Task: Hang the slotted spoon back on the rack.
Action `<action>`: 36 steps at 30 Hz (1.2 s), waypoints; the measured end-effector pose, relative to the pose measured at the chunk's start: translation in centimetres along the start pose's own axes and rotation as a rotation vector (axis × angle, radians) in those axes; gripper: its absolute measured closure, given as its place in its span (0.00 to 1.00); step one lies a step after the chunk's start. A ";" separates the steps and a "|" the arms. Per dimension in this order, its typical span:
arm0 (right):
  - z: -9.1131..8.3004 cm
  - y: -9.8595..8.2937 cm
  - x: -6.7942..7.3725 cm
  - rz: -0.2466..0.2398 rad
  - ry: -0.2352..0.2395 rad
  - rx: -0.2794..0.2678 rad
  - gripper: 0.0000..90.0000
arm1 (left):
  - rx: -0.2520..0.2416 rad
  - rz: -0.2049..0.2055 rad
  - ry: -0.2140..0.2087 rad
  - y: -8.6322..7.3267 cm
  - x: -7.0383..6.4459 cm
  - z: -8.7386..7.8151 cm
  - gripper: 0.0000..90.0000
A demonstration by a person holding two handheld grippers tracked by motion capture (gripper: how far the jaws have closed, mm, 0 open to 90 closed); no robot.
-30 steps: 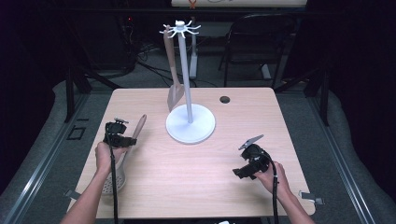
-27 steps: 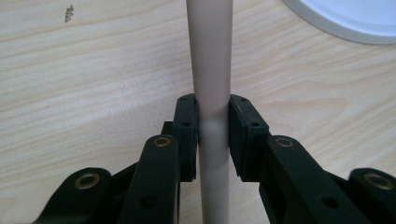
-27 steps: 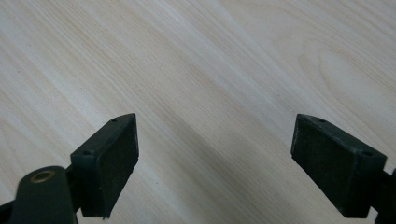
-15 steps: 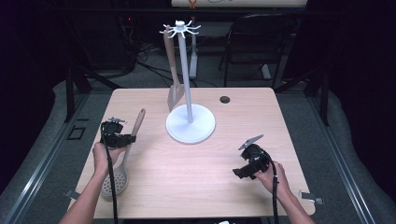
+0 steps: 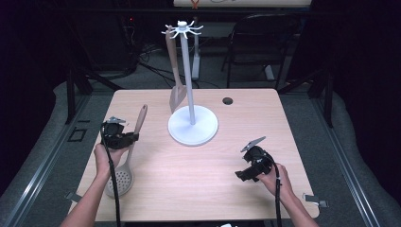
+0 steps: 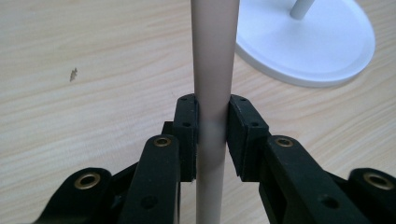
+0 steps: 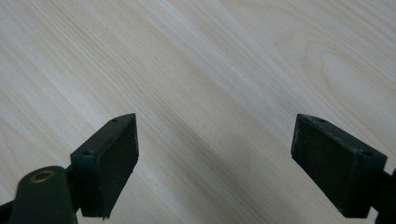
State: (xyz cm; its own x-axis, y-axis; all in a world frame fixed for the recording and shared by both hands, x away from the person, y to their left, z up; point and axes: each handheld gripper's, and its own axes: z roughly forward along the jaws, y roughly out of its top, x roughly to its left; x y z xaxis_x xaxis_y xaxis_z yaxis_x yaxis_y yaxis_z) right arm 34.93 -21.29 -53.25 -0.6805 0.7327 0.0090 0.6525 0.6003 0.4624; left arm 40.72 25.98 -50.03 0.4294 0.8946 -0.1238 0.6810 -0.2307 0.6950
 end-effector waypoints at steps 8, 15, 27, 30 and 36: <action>0.1 0.1 0.0 -0.003 -0.001 0.003 0.16 | -0.010 0.043 -0.002 0.2 -0.6 -0.3 0.83; 0.1 0.0 -0.1 -0.010 -0.003 0.000 0.16 | -0.064 0.054 -0.013 0.3 -0.9 -0.8 0.83; 0.0 -0.1 -0.1 -0.009 0.004 -0.008 0.16 | -0.108 0.066 -0.004 0.7 -1.4 -1.5 0.83; 0.0 0.0 0.0 -0.007 0.001 0.001 0.16 | -0.124 0.070 -0.001 0.8 -1.6 -1.6 0.83; 0.0 -0.1 0.1 0.004 0.006 -0.001 0.16 | -0.161 0.085 -0.001 1.2 -2.1 -2.2 0.83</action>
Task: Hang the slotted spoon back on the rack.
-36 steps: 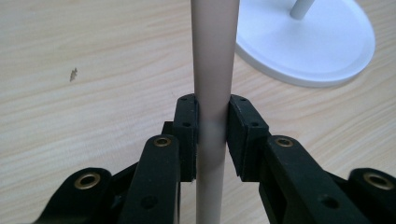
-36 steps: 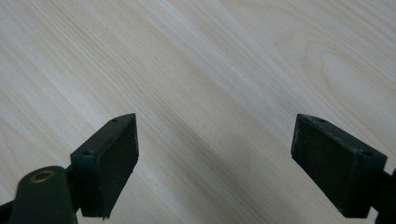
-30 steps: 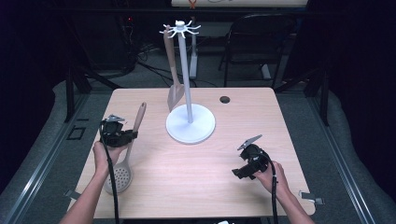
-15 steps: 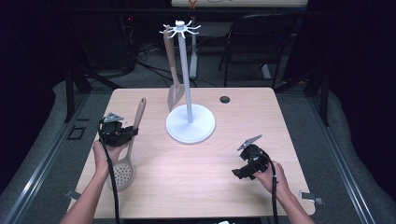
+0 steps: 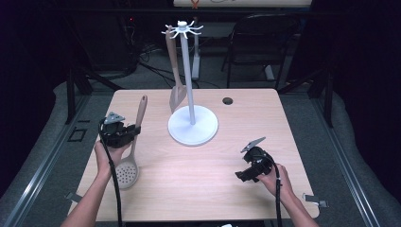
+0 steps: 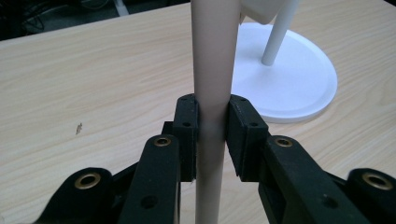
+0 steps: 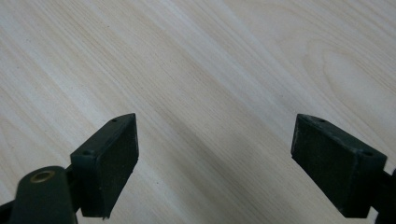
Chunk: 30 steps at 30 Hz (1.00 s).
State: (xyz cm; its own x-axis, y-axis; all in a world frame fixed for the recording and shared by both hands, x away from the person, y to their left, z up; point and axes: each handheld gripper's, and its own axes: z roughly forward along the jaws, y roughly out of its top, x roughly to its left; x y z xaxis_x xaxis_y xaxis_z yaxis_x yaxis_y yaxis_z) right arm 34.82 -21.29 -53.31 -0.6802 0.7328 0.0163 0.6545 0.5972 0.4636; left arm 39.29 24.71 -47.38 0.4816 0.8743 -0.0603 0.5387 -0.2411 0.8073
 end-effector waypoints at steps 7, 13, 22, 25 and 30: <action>0.0 0.1 0.0 -0.014 -0.005 0.006 0.16 | -0.026 0.027 -0.004 0.7 -0.8 -0.7 0.83; -0.1 0.0 0.0 -0.003 -0.003 0.003 0.16 | -0.067 0.064 0.001 1.0 -1.4 -1.3 0.83; 0.0 -0.2 0.0 -0.013 -0.008 0.001 0.16 | -0.152 0.106 0.010 2.0 -2.7 -2.2 0.83; 0.0 -0.4 0.0 -0.004 -0.009 0.000 0.16 | -0.182 0.120 0.007 2.6 -3.2 -2.4 0.83; -0.3 -0.6 -0.1 0.002 -0.010 0.003 0.16 | -0.212 0.120 -0.009 3.4 -4.0 -2.2 0.83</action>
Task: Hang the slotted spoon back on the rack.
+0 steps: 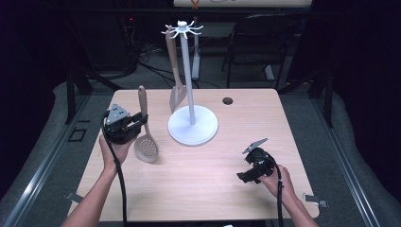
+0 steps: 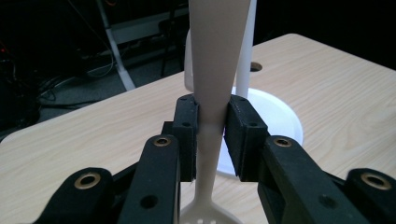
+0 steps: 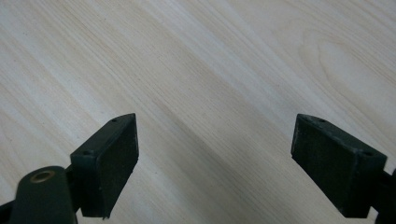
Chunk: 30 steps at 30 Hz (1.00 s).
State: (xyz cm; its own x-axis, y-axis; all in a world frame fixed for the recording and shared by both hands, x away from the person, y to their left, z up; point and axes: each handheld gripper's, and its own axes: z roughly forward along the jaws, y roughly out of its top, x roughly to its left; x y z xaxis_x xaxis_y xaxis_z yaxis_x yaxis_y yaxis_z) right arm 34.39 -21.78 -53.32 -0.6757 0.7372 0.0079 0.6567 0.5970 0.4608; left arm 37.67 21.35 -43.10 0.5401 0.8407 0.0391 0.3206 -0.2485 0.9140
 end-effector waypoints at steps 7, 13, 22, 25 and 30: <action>0.0 0.0 0.0 -0.013 -0.004 0.009 0.16 | -0.038 -0.009 -0.025 1.7 -0.8 0.9 0.83; 0.1 -0.1 -0.1 -0.001 -0.010 -0.001 0.16 | -0.041 0.020 -0.033 3.9 -1.4 1.8 0.83; 0.1 0.0 -0.1 -0.001 -0.001 0.002 0.16 | -0.044 0.027 -0.049 6.6 -0.9 2.8 0.83; 0.1 0.0 -0.1 -0.004 -0.003 0.006 0.16 | -0.046 0.031 -0.055 7.5 -0.8 3.1 0.83; 0.1 0.0 -0.1 -0.003 -0.003 0.005 0.16 | -0.051 0.043 -0.054 9.2 -0.8 3.4 0.83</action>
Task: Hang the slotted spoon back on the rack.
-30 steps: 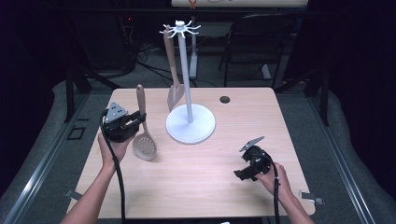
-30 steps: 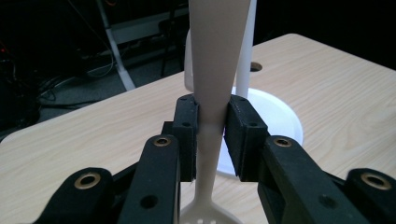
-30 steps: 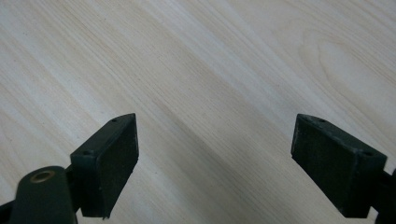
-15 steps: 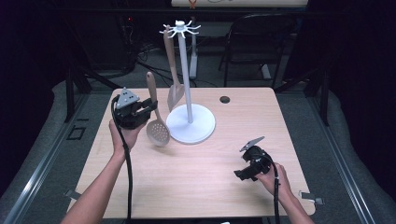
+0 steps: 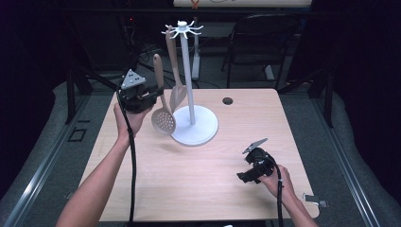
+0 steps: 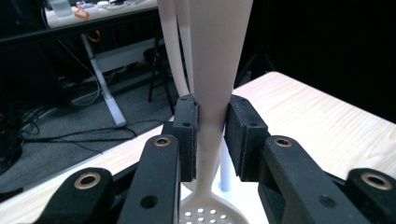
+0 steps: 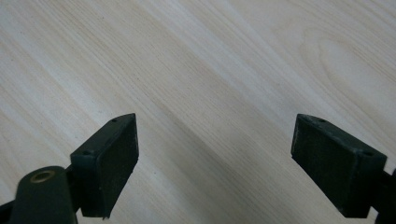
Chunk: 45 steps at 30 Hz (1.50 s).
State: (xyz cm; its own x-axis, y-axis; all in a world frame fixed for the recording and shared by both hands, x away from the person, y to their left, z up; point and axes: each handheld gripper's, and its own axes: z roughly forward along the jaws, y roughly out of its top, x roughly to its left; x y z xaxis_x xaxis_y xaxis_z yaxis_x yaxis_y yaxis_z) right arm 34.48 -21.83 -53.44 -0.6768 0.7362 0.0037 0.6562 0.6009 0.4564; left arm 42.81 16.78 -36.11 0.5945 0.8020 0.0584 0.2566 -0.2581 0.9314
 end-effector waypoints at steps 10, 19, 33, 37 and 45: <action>0.0 0.0 0.0 0.003 -0.004 0.006 0.16 | -0.005 0.020 -0.004 2.7 -0.4 1.0 0.83; 0.0 0.0 0.0 0.006 0.002 0.003 0.16 | -0.006 0.012 -0.006 4.3 -0.3 1.7 0.83; 0.1 0.0 0.1 0.014 0.009 -0.008 0.16 | 0.041 0.013 0.002 5.0 -0.1 3.1 0.83; 0.2 0.0 0.1 0.013 0.008 -0.007 0.16 | 0.056 0.011 -0.002 4.8 -0.1 3.7 0.83; 0.2 -0.1 0.0 0.017 0.011 -0.007 0.16 | 0.044 0.012 -0.009 4.6 -0.3 4.2 0.81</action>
State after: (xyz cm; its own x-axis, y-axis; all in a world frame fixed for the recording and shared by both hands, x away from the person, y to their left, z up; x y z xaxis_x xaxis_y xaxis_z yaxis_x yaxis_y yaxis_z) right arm 34.51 -21.78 -53.68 -0.6694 0.7426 0.0210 0.6652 0.5865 0.4620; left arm 47.03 13.11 -33.39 0.6043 0.7940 0.0662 0.2825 -0.2912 0.9140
